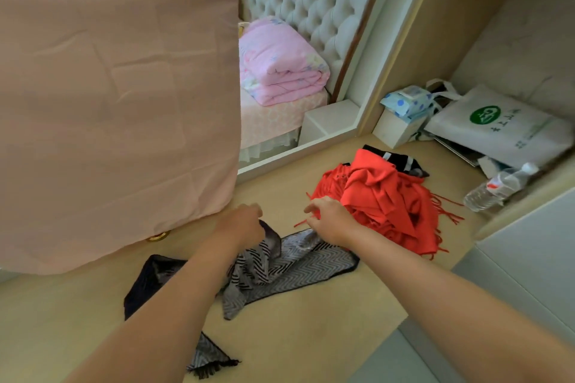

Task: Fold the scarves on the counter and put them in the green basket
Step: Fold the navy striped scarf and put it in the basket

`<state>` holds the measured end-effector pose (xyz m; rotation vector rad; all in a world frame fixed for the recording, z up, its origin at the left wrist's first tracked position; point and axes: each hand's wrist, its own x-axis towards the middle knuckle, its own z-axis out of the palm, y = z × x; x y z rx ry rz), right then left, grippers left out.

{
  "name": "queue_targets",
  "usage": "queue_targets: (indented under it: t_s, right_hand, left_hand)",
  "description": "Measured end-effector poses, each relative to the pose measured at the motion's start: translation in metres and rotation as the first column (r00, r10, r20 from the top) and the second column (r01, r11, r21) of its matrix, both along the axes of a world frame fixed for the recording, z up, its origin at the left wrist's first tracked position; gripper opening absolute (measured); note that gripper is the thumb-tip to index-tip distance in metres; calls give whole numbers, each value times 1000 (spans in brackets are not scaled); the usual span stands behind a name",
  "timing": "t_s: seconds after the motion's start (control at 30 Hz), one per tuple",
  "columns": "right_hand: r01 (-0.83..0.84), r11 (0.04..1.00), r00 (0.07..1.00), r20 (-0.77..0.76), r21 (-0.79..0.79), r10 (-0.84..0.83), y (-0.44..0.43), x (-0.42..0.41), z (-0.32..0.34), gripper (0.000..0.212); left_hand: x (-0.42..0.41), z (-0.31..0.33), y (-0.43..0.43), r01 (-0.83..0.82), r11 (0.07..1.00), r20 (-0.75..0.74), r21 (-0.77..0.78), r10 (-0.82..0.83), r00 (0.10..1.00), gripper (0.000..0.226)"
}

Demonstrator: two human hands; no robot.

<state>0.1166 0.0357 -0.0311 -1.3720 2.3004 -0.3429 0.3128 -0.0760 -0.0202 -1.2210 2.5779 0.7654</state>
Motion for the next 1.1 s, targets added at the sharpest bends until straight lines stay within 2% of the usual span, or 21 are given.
queue_targets:
  t_s: [0.13,0.2,0.3,0.33,0.4,0.47,0.5,0.53,0.6,0.7,0.8,0.9,1.0,1.07,1.1]
  right_hand:
    - [154,987,983,-106,53,-148,32,-75,-9,49]
    - [210,973,971,-135,96,-196,43,-109,-16,69]
    - [222,950,970,-149,220,-192,54,-153,-32,111]
    - [205,942,975,-144,266,-171,57,-166,-39,123]
    - [155,934,984,-134,321,-118,59,-188,-54,141]
    - [107,940,989,-130,325,-67,58,-204,-68,148]
    - [92,946,991,-122,310,-56,55,-210,-76,148]
    - [82,955,992,-120,285,-50,53,-216,-83,145]
    - [64,977,988,-153,202,-33,48,-224,-96,123]
    - [56,996,987,-145,-67,-66,40,-236,-104,71]
    - [87,947,988,-93,-309,-122,24,-256,-86,30]
    - [126,876,976,-102,-466,-195,0,-281,-52,24]
    - [117,818,953,-168,-563,-252,-20,-307,-25,19]
    - [88,809,929,-246,-581,-278,-29,-319,-18,27]
    - [83,835,913,-295,-544,-283,-33,-322,-20,35]
  left_hand:
    - [-91,-8,6,77,997,-92,20,-75,993,55]
    - [-138,-14,11,127,991,-139,31,-122,983,50]
    - [-201,-27,15,196,980,-138,38,-189,972,47]
    - [-219,-33,16,215,976,-127,31,-209,970,52]
    - [-249,-47,18,243,970,-64,17,-242,968,81]
    - [-272,-61,19,241,970,44,33,-243,969,115]
    - [-280,-68,19,234,971,77,52,-238,968,124]
    - [-287,-74,17,219,972,84,88,-226,970,128]
    - [-297,-86,14,180,970,-27,162,-178,984,120]
    - [-306,-93,11,112,983,-326,146,-59,944,84]
    - [-321,-83,6,10,995,-534,99,45,844,57]
    - [-335,-67,2,-113,992,-658,59,124,743,54]
    - [-333,-70,1,-313,950,-719,-5,214,662,47]
    - [-325,-82,1,-388,920,-679,-60,247,692,28]
    - [-319,-89,0,-364,929,-621,-67,247,744,17]
